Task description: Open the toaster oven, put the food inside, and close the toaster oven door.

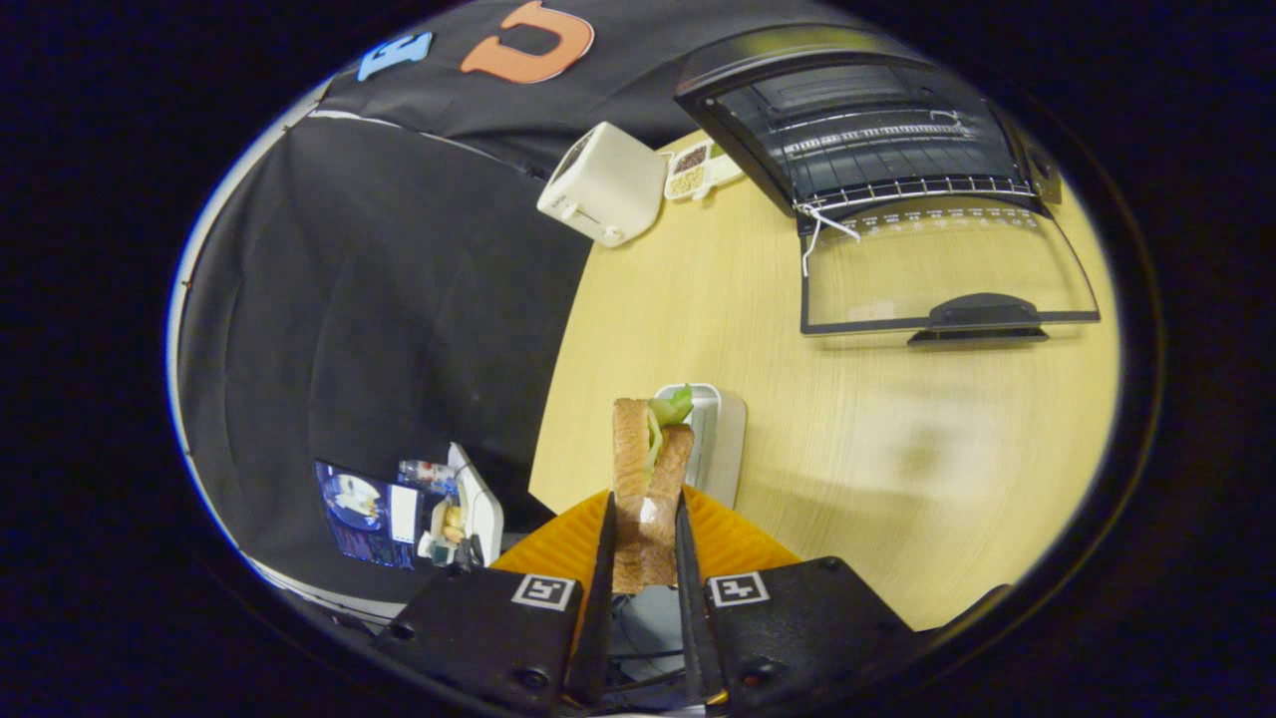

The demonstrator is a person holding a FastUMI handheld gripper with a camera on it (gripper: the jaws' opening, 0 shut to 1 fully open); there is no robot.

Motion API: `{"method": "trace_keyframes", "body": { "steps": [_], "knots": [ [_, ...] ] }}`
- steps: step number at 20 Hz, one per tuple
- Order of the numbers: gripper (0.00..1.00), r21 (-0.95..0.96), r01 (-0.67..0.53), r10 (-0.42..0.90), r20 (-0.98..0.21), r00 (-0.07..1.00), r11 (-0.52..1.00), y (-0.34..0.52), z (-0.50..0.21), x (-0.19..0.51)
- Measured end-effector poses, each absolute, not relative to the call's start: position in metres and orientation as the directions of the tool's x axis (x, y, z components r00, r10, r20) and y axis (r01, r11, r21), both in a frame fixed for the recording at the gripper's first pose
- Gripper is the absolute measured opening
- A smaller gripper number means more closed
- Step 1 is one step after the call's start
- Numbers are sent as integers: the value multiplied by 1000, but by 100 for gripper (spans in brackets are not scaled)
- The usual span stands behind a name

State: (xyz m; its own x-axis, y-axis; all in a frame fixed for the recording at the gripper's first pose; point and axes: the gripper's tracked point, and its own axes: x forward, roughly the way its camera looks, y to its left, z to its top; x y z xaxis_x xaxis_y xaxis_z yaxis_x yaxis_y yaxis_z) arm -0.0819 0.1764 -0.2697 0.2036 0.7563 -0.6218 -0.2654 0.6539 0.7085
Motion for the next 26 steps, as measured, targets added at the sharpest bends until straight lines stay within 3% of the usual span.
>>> {"method": "trace_keyframes", "body": {
  "steps": [4,7,11,16,22,26],
  "knots": [
    [35,770,-205,788,-542,292,605,150,-254,-67],
    [35,846,-164,821,-417,390,508,125,-231,-46],
    [35,872,-99,766,-361,532,479,73,-225,0],
    [35,949,-58,718,-193,669,309,21,-213,59],
    [35,984,29,644,-136,753,174,15,-240,113],
    [35,975,45,575,-166,801,219,30,-259,155]
  ]
}}
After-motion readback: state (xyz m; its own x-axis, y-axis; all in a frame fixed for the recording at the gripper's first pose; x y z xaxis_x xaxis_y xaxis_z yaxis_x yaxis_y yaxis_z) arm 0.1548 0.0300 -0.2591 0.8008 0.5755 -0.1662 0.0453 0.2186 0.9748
